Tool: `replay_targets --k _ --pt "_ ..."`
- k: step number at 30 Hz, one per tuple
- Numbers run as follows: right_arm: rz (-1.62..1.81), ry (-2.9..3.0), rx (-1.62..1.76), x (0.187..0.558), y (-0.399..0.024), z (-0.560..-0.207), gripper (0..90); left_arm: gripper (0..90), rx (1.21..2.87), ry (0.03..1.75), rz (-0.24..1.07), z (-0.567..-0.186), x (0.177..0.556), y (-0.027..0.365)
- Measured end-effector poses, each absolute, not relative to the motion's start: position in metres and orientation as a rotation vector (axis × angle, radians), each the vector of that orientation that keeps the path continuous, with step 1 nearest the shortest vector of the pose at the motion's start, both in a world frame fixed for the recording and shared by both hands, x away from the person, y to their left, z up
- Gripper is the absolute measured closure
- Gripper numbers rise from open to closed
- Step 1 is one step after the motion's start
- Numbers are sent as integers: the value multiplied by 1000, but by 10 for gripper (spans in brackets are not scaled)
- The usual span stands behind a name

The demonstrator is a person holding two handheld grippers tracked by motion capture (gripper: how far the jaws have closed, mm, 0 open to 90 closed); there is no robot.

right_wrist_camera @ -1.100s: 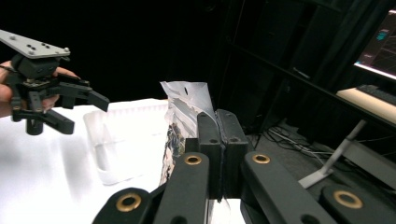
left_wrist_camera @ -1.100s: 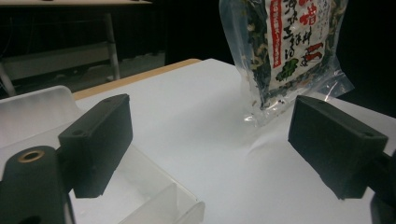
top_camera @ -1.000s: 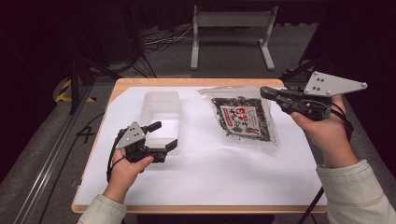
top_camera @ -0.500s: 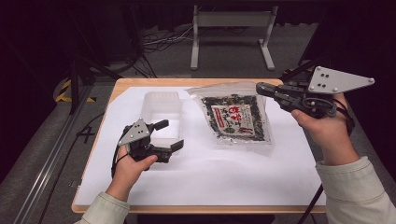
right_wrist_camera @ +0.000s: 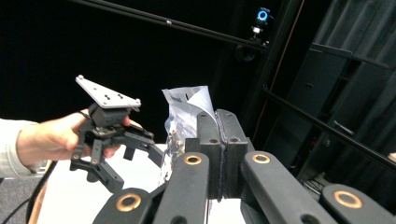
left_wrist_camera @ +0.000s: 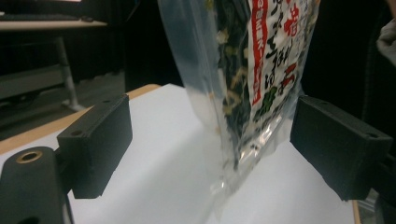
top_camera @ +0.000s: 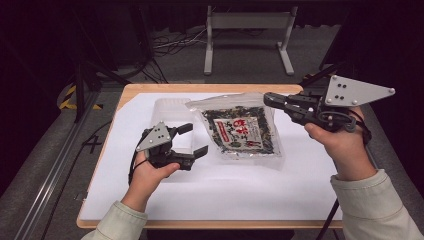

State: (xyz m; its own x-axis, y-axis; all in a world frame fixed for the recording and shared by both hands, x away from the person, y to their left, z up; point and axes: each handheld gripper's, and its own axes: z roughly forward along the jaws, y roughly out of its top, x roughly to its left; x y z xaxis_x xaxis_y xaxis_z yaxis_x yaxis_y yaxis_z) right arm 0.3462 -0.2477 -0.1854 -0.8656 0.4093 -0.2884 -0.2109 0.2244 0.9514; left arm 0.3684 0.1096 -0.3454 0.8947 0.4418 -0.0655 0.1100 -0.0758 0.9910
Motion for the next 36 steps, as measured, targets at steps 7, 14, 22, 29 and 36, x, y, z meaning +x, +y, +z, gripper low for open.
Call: replay_targets --k 7,14,22,29,36 --pt "1727 2031 144 341 -242 -189 900 156 1602 345 235 -343 369 102" --pt "1810 2027 137 343 -238 -196 900 223 1563 249 210 -339 364 97" --pt "1840 2041 175 352 -238 -207 900 399 1529 211 191 -334 358 98" --pt "1872 2020 185 352 -239 -210 900 547 1515 206 144 -333 356 99" --pt "1912 2018 206 355 -239 -215 900 630 1514 197 113 -332 356 97"
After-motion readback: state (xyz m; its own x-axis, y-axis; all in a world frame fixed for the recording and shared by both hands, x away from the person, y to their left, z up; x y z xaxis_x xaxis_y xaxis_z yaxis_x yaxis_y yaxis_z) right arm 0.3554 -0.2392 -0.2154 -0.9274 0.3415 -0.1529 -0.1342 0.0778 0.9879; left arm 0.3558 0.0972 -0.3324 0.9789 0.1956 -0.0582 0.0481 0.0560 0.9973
